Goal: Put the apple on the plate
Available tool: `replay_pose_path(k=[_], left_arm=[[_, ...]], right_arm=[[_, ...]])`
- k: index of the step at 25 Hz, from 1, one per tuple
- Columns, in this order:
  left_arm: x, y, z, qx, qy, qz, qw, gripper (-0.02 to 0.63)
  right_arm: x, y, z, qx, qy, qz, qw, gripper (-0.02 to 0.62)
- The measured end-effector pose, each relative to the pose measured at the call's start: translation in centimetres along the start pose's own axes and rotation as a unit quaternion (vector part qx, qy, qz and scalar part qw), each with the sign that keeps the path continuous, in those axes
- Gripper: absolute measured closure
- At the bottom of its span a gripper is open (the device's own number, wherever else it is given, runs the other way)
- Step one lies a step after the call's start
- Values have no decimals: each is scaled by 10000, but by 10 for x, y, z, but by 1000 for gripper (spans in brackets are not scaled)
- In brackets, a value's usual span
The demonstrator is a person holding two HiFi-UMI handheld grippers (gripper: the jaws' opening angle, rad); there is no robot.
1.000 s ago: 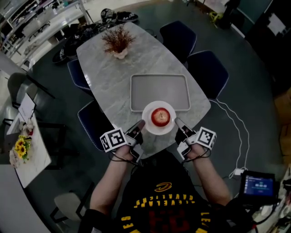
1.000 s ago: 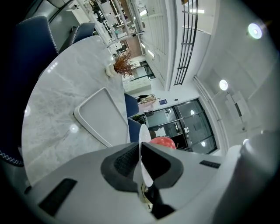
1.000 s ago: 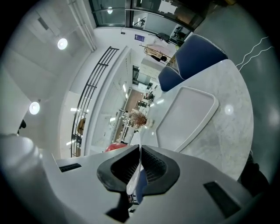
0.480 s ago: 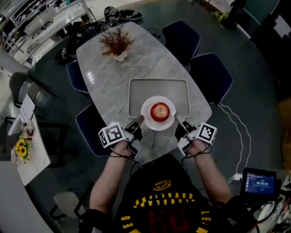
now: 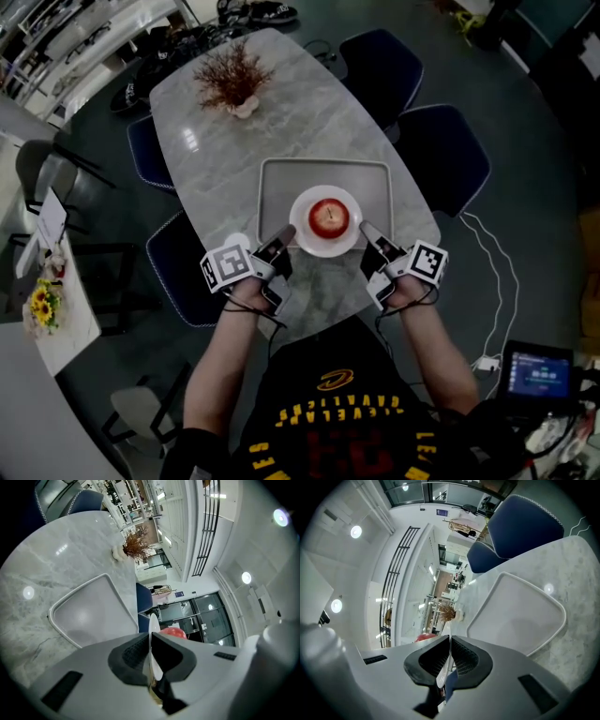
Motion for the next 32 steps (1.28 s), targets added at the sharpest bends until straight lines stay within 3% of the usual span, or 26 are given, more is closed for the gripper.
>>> replay_pose_path(k=[8, 17, 23, 32], left_arm=[[-35, -46, 47, -87, -272, -194, 9994, 586], [-52, -43, 53, -206, -233, -313, 9990, 586], [-75, -47, 61, -406, -458, -293, 9977, 586], [-99, -51, 69, -672, -742, -356, 9943, 586]], right_arm=[[35, -52, 40, -171, 26, 133, 9998, 571], [48, -47, 42, -259, 291, 179, 9991, 571], [66, -46, 52, -431, 725, 125, 9964, 571], [82, -44, 68, -577, 728, 87, 9956, 571]])
Point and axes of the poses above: the fingertips, and each gripper's own axes: z forward along the fingers, x to its right, y out of its underside, the point moved 5 cm from there along -z, backward along the fingers, and after that the axes turned 11 degrees about -x, right-handed, at the moved point
